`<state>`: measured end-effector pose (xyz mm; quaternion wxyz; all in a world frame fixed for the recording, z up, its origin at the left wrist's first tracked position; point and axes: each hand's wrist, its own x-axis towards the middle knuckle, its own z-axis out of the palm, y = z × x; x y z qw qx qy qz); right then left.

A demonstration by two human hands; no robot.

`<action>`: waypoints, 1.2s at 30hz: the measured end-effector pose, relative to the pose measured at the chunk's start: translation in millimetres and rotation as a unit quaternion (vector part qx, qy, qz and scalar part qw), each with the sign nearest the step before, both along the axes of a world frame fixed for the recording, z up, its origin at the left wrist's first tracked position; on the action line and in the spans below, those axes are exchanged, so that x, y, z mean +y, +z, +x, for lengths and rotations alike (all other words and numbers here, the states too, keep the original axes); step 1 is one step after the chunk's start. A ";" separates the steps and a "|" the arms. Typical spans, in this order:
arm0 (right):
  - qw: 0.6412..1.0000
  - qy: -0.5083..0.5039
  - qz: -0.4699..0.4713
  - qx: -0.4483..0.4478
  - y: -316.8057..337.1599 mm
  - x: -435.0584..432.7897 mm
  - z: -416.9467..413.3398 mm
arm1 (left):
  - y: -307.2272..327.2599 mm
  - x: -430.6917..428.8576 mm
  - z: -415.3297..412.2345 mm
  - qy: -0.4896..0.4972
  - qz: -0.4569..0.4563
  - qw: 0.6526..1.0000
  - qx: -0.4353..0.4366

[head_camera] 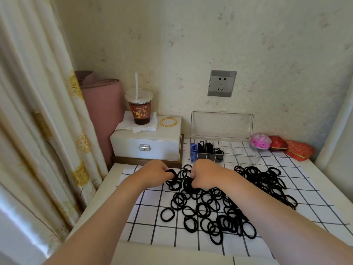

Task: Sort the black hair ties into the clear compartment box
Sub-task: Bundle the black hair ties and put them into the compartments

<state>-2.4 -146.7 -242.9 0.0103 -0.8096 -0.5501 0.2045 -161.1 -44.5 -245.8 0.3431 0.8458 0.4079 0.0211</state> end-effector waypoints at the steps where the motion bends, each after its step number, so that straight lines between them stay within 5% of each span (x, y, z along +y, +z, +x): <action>1: 1.000 -0.002 0.007 0.011 2.3 -2.5 0.9 | 0.6 -1.4 1.4 0.011 -0.010 1.000 -0.022; 8: 0.977 -0.072 0.156 0.127 26.9 -30.0 26.3 | 2.2 -12.0 16.9 0.075 -0.092 0.981 -0.157; 16: 0.864 -0.112 0.178 0.458 37.6 -62.2 30.1 | 5.6 -40.5 51.8 0.058 -0.180 0.961 -0.203; 23: 0.873 -0.163 0.190 0.419 32.8 -65.2 49.8 | 15.8 -50.7 67.8 -0.018 -0.359 0.904 -0.232; 27: 0.908 -0.178 0.189 0.330 28.8 -68.2 56.3 | 17.1 -50.6 70.1 -0.032 -0.457 0.850 -0.261; 32: 0.946 -0.155 0.199 0.205 24.2 -65.4 52.8 | 12.2 -55.5 76.0 -0.070 -0.362 0.901 -0.228; 36: 0.931 -0.145 0.213 0.256 21.2 -65.4 52.5 | 8.5 -47.8 76.1 -0.043 -0.336 0.913 -0.228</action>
